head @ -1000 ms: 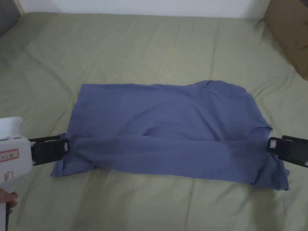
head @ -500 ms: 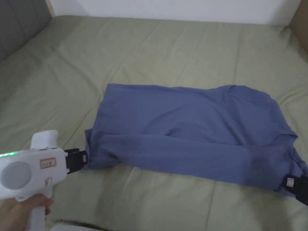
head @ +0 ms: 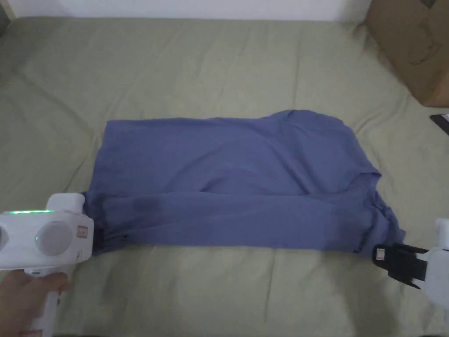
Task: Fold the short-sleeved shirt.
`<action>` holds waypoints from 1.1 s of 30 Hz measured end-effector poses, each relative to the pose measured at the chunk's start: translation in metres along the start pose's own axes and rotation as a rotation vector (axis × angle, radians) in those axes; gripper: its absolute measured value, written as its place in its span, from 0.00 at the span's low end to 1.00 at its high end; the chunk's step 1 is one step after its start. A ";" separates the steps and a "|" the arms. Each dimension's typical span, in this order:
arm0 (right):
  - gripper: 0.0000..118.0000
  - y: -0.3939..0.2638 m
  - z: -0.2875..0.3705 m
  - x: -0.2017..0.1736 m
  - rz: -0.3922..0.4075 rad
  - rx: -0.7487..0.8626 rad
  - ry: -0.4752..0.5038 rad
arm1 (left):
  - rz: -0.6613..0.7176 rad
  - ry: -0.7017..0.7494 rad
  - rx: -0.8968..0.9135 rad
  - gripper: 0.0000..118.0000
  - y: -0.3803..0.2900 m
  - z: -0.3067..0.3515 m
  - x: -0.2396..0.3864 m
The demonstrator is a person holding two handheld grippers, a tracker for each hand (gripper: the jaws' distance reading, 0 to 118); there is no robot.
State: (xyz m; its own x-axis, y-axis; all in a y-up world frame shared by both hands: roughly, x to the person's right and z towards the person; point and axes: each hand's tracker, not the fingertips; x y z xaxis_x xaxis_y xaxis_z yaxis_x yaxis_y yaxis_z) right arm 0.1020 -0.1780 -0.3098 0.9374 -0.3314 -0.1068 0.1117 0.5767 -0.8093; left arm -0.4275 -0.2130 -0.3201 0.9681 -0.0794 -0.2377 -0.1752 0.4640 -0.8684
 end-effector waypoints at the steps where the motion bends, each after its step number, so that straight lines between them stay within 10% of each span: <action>1: 0.17 0.001 -0.001 0.002 -0.004 0.002 -0.013 | 0.018 -0.021 -0.004 0.07 0.002 0.001 0.001; 3: 0.72 0.003 -0.006 0.012 -0.018 -0.003 -0.033 | 0.012 -0.022 0.001 0.05 0.000 0.007 -0.001; 4: 0.84 0.005 -0.010 0.017 -0.039 -0.016 -0.072 | 0.007 -0.041 0.012 0.05 -0.001 0.010 -0.003; 9: 0.83 0.016 -0.038 0.046 -0.139 -0.003 -0.135 | 0.067 -0.097 0.028 0.05 0.003 0.020 -0.017; 12: 0.58 0.020 -0.062 0.051 -0.138 -0.053 -0.135 | 0.079 -0.113 0.029 0.05 0.007 0.022 -0.021; 17: 0.49 0.012 -0.078 0.009 0.178 -0.104 -0.287 | 0.054 -0.114 0.041 0.05 0.006 0.025 -0.019; 19: 0.06 0.019 -0.071 0.012 0.130 -0.103 -0.204 | 0.059 -0.122 0.035 0.05 0.005 0.024 -0.021; 33: 0.06 0.018 0.022 0.022 0.090 -0.103 -0.139 | 0.026 -0.151 0.062 0.05 -0.019 0.064 -0.044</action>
State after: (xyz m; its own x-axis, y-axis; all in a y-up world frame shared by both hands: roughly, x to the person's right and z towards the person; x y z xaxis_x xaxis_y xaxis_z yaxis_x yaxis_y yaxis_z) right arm 0.1321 -0.1590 -0.3141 0.9795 -0.1711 -0.1064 -0.0027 0.5172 -0.8559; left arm -0.4554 -0.1619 -0.2650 0.9800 0.0654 -0.1877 -0.1941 0.5183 -0.8329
